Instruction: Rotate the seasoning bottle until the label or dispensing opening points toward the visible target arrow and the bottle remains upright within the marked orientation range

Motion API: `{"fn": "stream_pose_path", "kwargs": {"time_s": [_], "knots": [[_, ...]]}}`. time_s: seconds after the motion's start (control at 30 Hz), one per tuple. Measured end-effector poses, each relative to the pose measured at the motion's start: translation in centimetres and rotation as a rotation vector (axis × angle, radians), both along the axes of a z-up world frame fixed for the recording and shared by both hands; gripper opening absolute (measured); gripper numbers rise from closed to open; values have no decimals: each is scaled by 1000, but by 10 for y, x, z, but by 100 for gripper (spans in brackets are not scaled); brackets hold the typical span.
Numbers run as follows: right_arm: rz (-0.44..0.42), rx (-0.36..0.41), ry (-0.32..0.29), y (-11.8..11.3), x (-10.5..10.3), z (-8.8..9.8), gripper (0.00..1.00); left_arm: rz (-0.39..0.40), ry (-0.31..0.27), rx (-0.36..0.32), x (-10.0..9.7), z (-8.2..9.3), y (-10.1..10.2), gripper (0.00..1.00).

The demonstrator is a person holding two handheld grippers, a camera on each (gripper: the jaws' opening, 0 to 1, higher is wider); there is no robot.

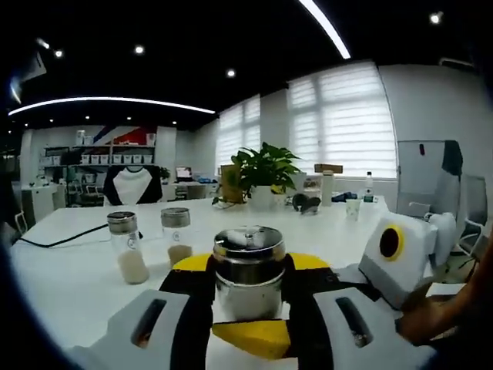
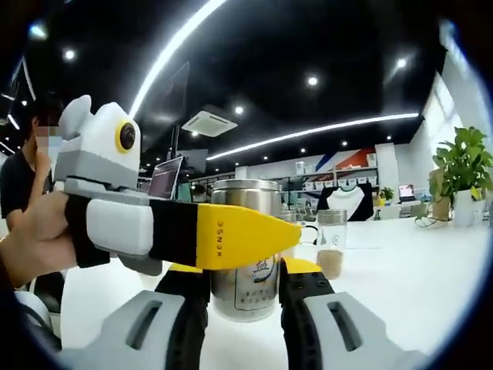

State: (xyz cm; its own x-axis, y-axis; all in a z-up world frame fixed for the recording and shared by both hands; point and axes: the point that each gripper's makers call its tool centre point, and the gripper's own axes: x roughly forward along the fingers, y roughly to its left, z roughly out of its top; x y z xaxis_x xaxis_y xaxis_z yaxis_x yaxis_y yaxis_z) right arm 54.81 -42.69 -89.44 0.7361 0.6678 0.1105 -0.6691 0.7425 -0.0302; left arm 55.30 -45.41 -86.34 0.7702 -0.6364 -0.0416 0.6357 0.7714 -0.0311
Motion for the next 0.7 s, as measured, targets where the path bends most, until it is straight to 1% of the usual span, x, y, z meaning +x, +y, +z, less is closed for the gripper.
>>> {"fn": "stream_pose_path", "kwargs": {"time_s": [0.1, 0.13, 0.2, 0.3, 0.33, 0.4, 0.53, 0.63, 0.7], "knots": [[-44, -24, -30, -1, 0, 1, 32, 46, -6, -3, -3, 0, 0, 38], [-50, -24, -34, -1, 0, 1, 32, 75, -22, -4, -3, 1, 0, 38], [-66, -24, -43, 0, -1, 1, 32, 105, -44, -3, -4, 2, 0, 38], [-70, -12, -37, 1, -1, 1, 32, 147, -46, -19, -1, 2, 4, 38], [-70, -8, -24, 1, -1, 0, 32, 157, -44, -28, 0, 1, 5, 38], [-68, -5, -16, 2, -1, -1, 32, 160, -45, -29, 0, 1, 5, 38], [-63, -11, -20, 2, -1, -1, 32, 143, -48, -40, -2, 1, 8, 38], [-47, -9, -14, 3, -1, -1, 32, 120, -54, -23, -3, 2, 8, 37], [-34, -23, -17, 4, -1, 0, 32, 99, -55, -12, -3, 3, 8, 37]]}}
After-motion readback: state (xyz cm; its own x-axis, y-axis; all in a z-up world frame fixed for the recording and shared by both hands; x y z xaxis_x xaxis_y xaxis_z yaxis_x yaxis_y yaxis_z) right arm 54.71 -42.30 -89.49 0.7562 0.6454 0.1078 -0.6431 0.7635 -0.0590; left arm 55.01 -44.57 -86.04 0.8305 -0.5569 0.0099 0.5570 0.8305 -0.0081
